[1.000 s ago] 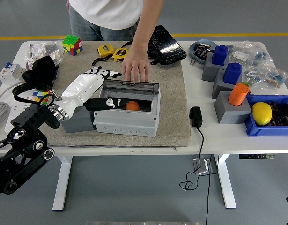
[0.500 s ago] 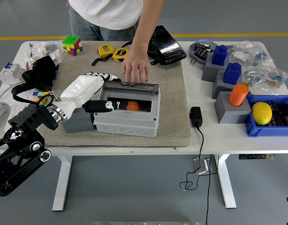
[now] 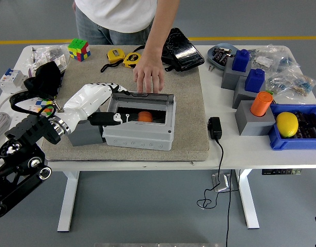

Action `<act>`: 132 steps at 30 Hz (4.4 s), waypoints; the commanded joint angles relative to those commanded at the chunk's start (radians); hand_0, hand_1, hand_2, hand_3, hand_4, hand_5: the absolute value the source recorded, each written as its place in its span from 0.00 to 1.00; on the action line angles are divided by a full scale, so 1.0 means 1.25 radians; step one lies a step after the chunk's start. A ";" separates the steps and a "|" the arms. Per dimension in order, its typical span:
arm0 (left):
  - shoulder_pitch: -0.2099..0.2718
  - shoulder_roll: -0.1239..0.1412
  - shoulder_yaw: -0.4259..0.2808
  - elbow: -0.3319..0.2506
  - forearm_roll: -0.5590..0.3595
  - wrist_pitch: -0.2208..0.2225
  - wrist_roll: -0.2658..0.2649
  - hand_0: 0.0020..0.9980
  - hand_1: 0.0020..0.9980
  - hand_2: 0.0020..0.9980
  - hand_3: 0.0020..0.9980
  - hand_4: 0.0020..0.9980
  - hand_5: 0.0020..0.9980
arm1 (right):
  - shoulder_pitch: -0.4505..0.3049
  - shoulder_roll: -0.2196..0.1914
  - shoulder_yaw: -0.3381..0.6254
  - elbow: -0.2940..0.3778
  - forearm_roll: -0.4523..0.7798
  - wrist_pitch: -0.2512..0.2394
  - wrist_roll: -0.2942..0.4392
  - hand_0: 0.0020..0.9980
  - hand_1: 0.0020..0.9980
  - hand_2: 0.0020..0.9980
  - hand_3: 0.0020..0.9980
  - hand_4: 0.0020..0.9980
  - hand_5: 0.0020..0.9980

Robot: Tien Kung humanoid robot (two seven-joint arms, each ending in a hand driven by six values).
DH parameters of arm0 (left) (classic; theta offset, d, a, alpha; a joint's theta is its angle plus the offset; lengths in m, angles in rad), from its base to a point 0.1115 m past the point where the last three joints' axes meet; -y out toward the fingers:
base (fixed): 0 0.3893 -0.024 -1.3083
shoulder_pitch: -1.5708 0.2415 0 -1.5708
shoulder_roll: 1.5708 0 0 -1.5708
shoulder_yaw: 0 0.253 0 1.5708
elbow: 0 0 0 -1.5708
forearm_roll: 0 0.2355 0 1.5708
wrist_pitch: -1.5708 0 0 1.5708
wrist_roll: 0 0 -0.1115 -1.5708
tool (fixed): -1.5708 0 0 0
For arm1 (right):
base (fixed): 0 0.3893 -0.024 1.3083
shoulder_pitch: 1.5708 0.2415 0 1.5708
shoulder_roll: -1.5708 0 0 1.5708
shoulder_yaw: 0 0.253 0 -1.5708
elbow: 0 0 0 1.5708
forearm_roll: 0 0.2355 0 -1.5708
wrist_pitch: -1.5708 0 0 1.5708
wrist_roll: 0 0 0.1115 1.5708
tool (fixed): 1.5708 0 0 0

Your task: Fetch the battery,place it into the box,close the lid of the box

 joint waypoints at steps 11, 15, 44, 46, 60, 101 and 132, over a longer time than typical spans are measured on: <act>0.009 0.035 0.024 -0.016 -0.034 -0.031 0.003 0.67 0.72 0.71 0.74 1.00 1.00 | -0.002 -0.001 -0.003 0.000 0.001 -0.001 -0.002 0.85 0.80 0.77 0.80 1.00 1.00; 0.009 0.044 0.036 -0.016 -0.045 -0.032 -0.002 0.67 0.73 0.71 0.75 1.00 1.00 | -0.002 -0.001 -0.004 0.000 0.002 -0.002 -0.002 0.85 0.80 0.77 0.80 1.00 1.00; 0.090 -0.204 -0.372 0.077 0.130 0.141 -0.107 1.00 1.00 0.99 0.98 1.00 1.00 | -0.007 0.016 -0.002 0.000 0.005 -0.002 0.000 0.85 0.80 0.77 0.80 1.00 1.00; 0.098 -0.218 -0.404 0.080 0.133 0.148 -0.114 1.00 1.00 0.99 0.98 1.00 1.00 | -0.009 0.018 -0.002 0.000 0.004 -0.002 0.000 0.85 0.80 0.77 0.80 1.00 1.00; 0.115 -0.223 -0.452 0.106 0.100 0.155 -0.130 1.00 1.00 1.00 1.00 1.00 1.00 | -0.007 0.024 -0.003 0.000 0.005 0.000 0.002 0.85 0.80 0.77 0.80 1.00 1.00; 0.264 -0.299 -0.602 0.125 -0.504 0.024 -0.285 0.97 0.96 0.90 0.91 1.00 1.00 | -0.004 0.031 -0.010 0.000 -0.008 0.002 -0.004 0.84 0.80 0.77 0.80 1.00 1.00; 0.274 -0.311 -0.601 0.107 -0.489 0.042 -0.279 0.97 0.95 0.90 0.91 1.00 1.00 | -0.003 0.036 -0.009 0.000 -0.004 0.000 -0.003 0.84 0.80 0.77 0.80 1.00 1.00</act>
